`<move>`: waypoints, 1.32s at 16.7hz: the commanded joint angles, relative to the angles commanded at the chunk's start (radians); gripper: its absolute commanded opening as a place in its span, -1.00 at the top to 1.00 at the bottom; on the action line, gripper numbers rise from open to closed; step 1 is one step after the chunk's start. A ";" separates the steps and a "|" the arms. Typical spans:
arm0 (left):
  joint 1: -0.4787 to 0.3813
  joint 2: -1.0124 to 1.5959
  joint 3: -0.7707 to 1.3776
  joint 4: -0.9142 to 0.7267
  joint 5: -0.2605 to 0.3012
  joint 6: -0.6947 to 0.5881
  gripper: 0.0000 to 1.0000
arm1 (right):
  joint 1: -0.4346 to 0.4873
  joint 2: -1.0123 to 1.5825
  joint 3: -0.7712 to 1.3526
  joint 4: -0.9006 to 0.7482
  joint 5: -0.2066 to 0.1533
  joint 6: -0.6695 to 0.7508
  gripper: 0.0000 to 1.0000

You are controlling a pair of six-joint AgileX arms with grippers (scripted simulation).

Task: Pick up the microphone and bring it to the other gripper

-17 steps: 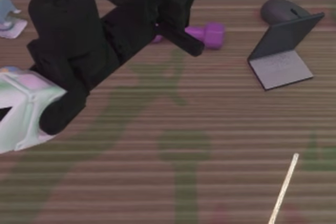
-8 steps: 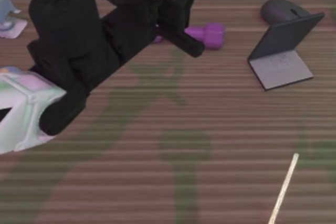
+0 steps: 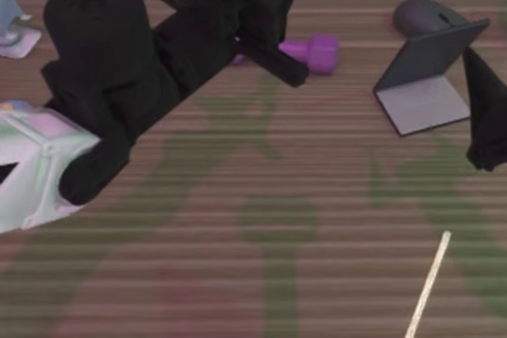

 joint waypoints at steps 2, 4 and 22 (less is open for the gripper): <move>0.000 0.000 0.000 0.000 0.000 0.000 1.00 | 0.099 0.157 0.095 0.065 0.029 -0.002 -1.00; 0.000 0.000 0.000 0.000 0.000 0.000 1.00 | 0.186 0.288 0.176 0.118 0.055 -0.004 -1.00; 0.000 0.000 0.000 0.000 0.000 0.000 1.00 | 0.283 0.677 0.452 0.219 0.061 -0.010 -1.00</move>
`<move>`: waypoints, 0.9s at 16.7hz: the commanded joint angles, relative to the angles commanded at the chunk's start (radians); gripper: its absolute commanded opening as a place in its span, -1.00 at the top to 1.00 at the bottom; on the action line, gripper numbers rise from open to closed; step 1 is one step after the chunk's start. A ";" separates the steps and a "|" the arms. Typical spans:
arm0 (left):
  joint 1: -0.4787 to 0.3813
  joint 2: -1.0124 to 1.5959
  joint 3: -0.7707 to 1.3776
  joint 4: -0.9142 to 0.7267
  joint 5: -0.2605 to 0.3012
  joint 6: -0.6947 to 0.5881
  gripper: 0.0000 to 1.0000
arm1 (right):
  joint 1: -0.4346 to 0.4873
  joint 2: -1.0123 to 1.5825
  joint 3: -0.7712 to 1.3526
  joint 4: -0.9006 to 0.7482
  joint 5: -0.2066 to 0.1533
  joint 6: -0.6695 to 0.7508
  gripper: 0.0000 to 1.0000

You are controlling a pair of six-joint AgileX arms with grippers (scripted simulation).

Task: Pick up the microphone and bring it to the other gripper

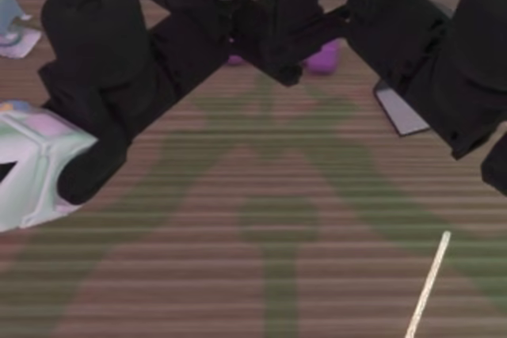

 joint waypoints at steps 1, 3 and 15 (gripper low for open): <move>0.000 0.000 0.000 0.000 0.000 0.000 1.00 | -0.007 0.039 0.033 0.007 -0.006 0.000 -1.00; 0.000 0.000 0.000 0.000 0.000 0.000 1.00 | -0.020 0.113 0.093 0.020 -0.018 0.001 -1.00; 0.000 0.000 0.000 0.000 0.000 0.000 1.00 | -0.035 0.199 0.164 0.035 -0.031 0.001 -0.40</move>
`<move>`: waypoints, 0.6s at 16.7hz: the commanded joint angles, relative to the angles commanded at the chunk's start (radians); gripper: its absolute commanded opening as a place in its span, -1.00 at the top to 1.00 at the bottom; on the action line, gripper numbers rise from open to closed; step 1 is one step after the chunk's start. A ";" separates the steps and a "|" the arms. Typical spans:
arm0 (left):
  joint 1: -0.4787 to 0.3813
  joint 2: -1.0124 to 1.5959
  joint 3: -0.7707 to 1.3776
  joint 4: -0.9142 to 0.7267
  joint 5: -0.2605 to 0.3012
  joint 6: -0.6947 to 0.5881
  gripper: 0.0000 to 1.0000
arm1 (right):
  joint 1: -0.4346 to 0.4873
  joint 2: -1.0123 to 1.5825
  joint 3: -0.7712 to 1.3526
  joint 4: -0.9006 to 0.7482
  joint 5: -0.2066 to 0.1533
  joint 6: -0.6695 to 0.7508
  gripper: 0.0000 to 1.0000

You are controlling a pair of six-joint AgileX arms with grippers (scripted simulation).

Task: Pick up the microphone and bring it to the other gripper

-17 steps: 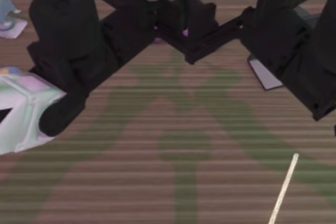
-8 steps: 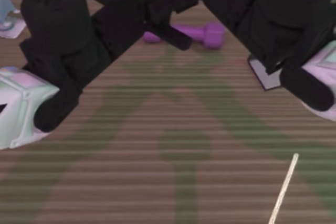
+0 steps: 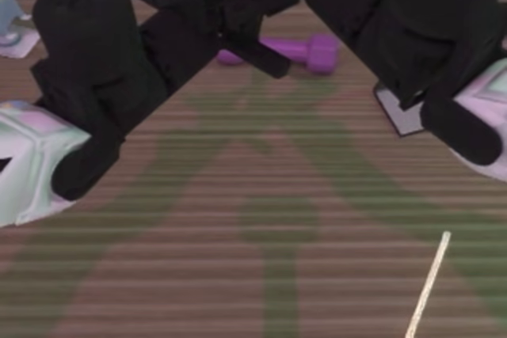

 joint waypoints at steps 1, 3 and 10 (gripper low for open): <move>0.000 0.000 0.000 0.000 0.000 0.000 1.00 | 0.000 0.000 0.000 0.000 0.000 0.000 -0.25; 0.000 0.000 0.000 0.000 0.000 0.000 1.00 | 0.000 0.000 0.000 0.000 0.000 0.000 0.06; 0.000 0.000 0.000 0.000 0.000 0.000 1.00 | 0.000 0.000 0.000 0.000 0.000 0.000 1.00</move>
